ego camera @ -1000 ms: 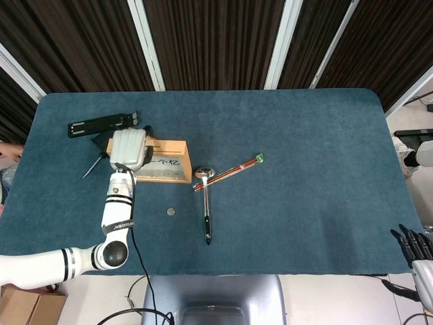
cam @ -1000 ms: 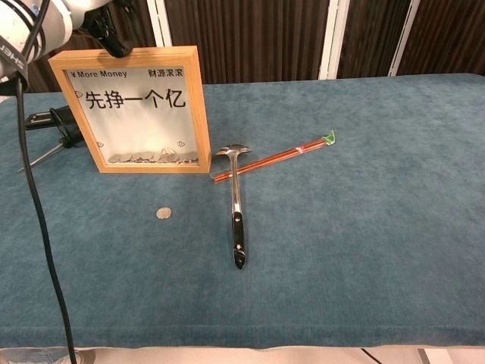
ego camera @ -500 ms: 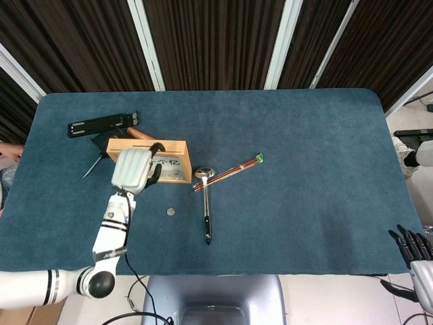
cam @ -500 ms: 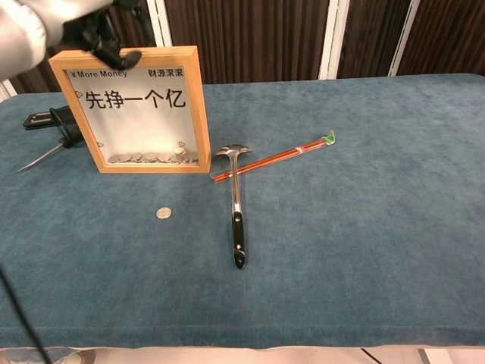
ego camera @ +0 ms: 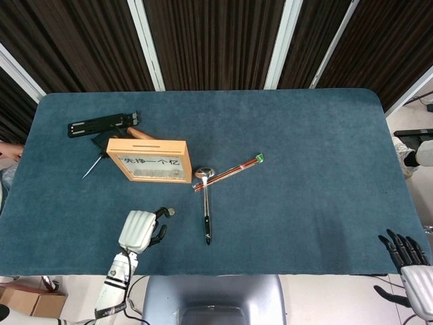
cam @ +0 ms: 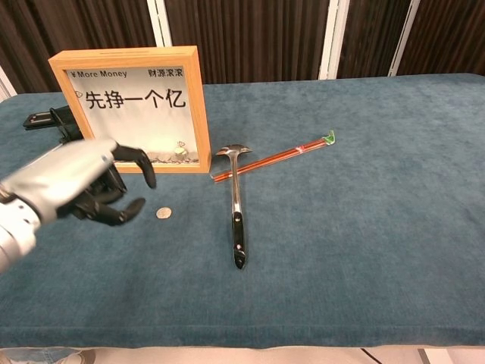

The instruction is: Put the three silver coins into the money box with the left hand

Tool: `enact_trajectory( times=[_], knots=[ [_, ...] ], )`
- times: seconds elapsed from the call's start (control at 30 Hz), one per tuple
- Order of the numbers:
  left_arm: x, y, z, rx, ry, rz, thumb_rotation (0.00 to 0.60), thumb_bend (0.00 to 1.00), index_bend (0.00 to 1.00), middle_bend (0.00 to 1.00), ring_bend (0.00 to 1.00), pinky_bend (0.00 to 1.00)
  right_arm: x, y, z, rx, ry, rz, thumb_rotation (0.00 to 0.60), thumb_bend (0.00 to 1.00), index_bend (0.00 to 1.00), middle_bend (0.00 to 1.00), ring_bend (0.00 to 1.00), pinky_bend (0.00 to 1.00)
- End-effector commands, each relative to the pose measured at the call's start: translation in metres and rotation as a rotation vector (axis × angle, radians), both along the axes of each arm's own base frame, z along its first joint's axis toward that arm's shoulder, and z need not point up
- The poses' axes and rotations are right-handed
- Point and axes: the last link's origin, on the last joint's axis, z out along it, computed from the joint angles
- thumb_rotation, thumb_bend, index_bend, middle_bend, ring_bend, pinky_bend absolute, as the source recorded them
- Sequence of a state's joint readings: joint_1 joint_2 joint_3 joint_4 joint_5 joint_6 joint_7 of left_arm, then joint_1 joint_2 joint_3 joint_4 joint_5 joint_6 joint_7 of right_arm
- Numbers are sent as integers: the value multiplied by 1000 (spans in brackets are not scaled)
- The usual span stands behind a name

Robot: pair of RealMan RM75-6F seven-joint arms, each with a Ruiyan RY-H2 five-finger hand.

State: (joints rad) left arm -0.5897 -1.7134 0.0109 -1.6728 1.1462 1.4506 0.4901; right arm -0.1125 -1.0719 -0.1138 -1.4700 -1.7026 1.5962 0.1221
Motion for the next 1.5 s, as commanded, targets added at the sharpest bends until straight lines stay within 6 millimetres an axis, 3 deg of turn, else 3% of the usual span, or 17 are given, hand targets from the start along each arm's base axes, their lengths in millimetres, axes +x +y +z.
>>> enact_trajectory(
  times=[0.03, 0.33, 0.57, 1.5],
  knots=[
    [1, -1, -25, -12, 29, 10, 600, 421, 459, 1000, 1000, 1000, 0, 1, 1, 0, -2, 3, 600, 53, 0, 0, 0, 0],
    [1, 22, -59, 13, 145, 16, 600, 420, 449, 1000, 1000, 1000, 0, 1, 4, -7, -13, 5, 600, 53, 0, 0, 0, 0],
    [0, 37, -74, 38, 208, 8, 600, 409, 449, 1000, 1000, 1000, -1, 1, 6, -11, -17, 0, 600, 53, 0, 0, 0, 0],
    [-22, 47, -73, 59, 323, 17, 600, 410, 432, 1000, 1000, 1000, -3, 1, 7, -11, -14, -8, 600, 53, 0, 0, 0, 0]
  ],
)
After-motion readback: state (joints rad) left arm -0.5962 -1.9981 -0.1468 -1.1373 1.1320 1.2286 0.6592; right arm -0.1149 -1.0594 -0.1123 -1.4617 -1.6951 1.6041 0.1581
